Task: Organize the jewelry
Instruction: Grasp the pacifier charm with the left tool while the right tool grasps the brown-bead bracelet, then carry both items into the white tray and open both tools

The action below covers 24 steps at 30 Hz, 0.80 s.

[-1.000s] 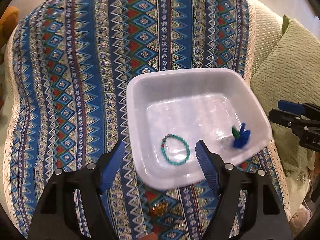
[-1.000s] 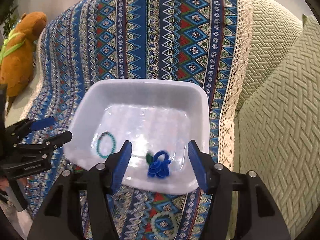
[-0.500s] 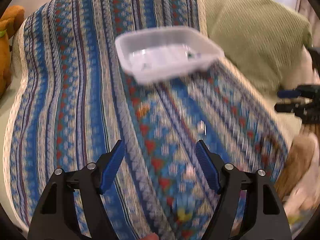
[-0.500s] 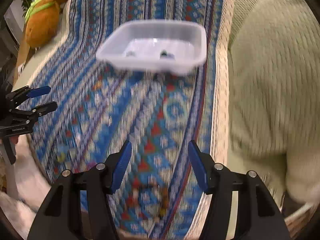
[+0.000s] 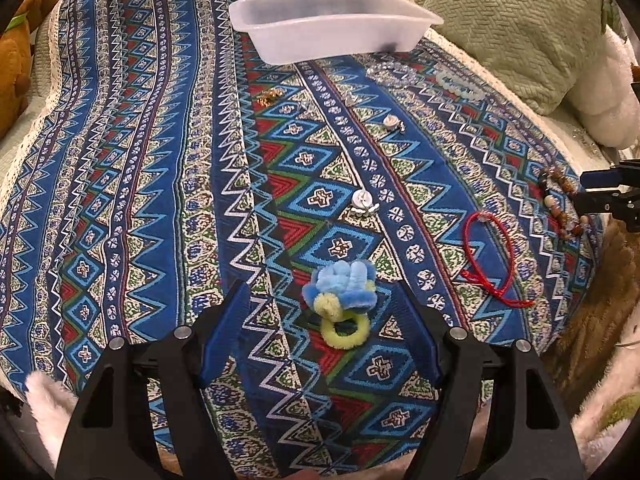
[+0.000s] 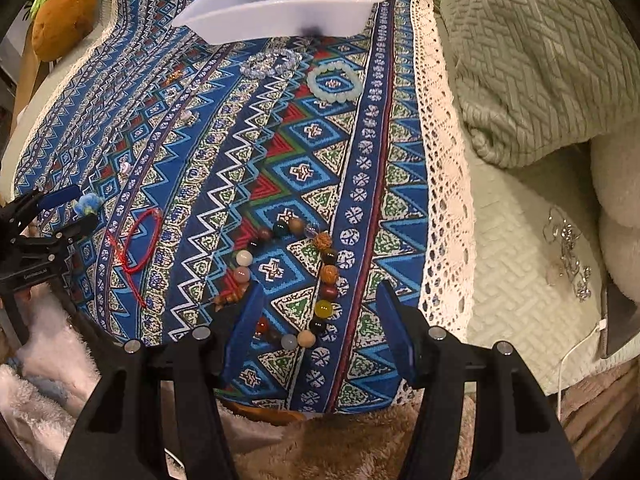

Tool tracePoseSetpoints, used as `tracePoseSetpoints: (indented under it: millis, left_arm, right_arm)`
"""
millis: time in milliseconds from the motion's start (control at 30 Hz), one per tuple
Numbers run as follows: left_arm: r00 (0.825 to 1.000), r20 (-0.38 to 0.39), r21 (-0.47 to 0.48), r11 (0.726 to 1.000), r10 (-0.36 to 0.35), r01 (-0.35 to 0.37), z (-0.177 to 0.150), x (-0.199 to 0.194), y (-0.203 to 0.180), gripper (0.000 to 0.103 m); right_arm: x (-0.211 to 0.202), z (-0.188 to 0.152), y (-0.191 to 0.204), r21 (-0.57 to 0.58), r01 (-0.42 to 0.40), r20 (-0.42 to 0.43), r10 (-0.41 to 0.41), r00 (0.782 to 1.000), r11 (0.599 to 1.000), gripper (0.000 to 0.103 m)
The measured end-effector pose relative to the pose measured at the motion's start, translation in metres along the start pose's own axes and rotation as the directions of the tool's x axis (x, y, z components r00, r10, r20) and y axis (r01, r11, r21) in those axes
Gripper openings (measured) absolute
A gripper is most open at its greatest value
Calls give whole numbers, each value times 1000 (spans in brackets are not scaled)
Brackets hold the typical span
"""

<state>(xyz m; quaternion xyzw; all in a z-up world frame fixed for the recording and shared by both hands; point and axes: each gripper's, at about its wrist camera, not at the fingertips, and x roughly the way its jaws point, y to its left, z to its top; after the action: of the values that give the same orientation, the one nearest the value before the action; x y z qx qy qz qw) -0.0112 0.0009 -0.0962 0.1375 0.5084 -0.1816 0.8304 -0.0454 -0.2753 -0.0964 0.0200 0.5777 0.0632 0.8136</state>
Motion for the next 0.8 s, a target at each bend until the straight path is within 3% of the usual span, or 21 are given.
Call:
tracePoseSetpoints:
  millis: [200, 300, 333, 467, 500, 567, 800]
  left_arm:
    - [1000, 9, -79, 996, -27, 28, 0, 8, 9, 73]
    - [999, 28, -76, 997, -20, 22, 0, 10, 8, 73]
    - [999, 31, -75, 997, -17, 19, 0, 10, 8, 71]
    - [999, 42, -97, 995, -13, 17, 2, 7, 13, 43]
    - [999, 44, -106, 994, -16, 21, 2, 6, 16, 40]
    - [999, 47, -120, 992, -25, 31, 2, 6, 21, 28]
    - [996, 53, -152, 985, -73, 80, 19, -7, 34, 26]
  right_arm:
    - [17, 11, -4, 21, 13, -17, -12, 1000, 1000, 56]
    - [19, 13, -3, 2, 51, -14, -51, 999, 999, 49]
    - [20, 13, -1, -8, 70, -8, -70, 998, 998, 43]
    - [20, 16, -4, -13, 75, 8, -75, 997, 997, 14]
    - [20, 16, -5, -7, 70, 9, -70, 998, 998, 12]
    - [19, 17, -6, -4, 65, 13, -65, 998, 998, 12]
    - [8, 25, -8, -2, 10, 31, -10, 999, 1000, 11]
